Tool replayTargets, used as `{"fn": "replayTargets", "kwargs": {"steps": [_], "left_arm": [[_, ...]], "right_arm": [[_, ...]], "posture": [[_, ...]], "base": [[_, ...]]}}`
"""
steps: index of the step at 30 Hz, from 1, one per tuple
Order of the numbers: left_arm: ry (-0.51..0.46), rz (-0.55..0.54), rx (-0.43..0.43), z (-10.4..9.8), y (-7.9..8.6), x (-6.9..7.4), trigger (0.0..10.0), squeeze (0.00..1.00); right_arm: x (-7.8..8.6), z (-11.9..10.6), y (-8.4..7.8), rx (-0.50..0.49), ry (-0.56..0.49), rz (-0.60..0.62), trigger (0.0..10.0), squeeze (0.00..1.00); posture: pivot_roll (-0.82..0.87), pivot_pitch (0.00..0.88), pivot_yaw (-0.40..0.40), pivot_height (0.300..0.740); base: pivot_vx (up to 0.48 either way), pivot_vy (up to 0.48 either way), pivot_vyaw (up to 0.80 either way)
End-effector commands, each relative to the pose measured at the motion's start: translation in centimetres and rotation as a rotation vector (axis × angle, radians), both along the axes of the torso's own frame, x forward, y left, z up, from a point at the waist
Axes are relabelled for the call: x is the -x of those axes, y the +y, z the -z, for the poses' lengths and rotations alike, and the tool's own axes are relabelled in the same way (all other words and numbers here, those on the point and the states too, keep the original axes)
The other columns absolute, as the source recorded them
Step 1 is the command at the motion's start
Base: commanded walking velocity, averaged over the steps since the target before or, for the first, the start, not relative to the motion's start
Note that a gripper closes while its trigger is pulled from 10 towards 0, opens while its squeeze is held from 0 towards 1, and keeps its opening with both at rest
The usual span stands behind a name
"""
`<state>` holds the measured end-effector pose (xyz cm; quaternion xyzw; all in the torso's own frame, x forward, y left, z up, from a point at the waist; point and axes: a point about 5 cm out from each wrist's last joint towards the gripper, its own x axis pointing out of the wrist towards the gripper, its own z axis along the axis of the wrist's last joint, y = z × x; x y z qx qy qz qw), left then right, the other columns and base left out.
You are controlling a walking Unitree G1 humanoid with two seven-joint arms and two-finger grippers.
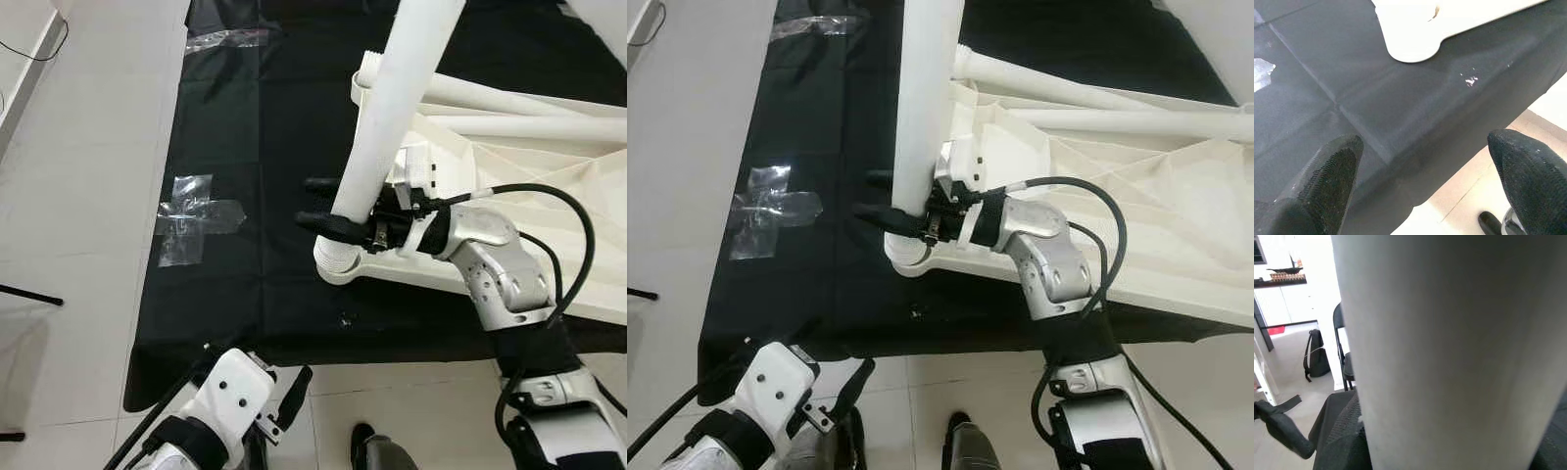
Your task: Building children table
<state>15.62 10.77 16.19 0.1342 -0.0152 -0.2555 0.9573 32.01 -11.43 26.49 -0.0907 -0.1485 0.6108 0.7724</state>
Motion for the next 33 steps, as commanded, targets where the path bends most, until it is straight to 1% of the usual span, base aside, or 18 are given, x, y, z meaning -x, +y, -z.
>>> {"fn": "replayTargets", "kwargs": {"steps": [1,11,18,22,24,25,29,33], "left_arm": [[0.012,0.001,-0.008,0.3,-0.1,0.3,10.0,0.0],[0.003,-0.003,-0.007,0.4,-0.2,0.3,10.0,0.0],[0.003,-0.001,-0.003,0.4,-0.2,0.3,10.0,0.0],[0.002,0.0,-0.002,0.4,-0.3,0.3,10.0,0.0],[0.001,-0.001,-0.002,0.4,-0.3,0.2,10.0,0.0],[0.001,-0.001,-0.002,0.4,-0.3,0.2,10.0,0.0],[-0.001,-0.001,-0.003,0.4,-0.3,0.2,10.0,0.0],[-0.002,-0.001,-0.003,0.4,-0.3,0.2,10.0,0.0]], "right_arm": [[0.0,1.4,0.2,0.044,0.051,-0.016,10.0,0.0],[-0.1,1.8,0.5,0.077,0.038,-0.01,10.0,0.0],[0.0,1.8,0.7,0.095,0.03,-0.03,10.0,0.0],[0.4,2.1,1.2,0.117,0.025,-0.055,10.0,0.0],[0.8,2.5,1.7,0.138,0.017,-0.072,10.0,0.0],[0.8,2.5,1.7,0.138,0.017,-0.072,10.0,0.0],[1.1,3.1,2.5,0.175,-0.007,-0.07,10.0,0.0],[1.2,3.2,2.7,0.185,-0.013,-0.063,10.0,0.0]], "posture": [[0.05,0.371,-0.02,0.74],[0.05,0.37,-0.024,0.74],[0.05,0.371,-0.025,0.74],[0.05,0.372,-0.028,0.74],[0.05,0.371,-0.028,0.74],[0.05,0.371,-0.028,0.74],[0.05,0.371,-0.028,0.74],[0.05,0.371,-0.028,0.74]], "base": [[0.0,0.0,0.0],[0.0,0.0,0.0],[0.0,0.0,0.0],[0.0,0.0,0.0],[0.0,0.0,0.0],[0.0,0.0,0.0],[0.0,0.0,0.0],[0.0,0.0,0.0]]}}
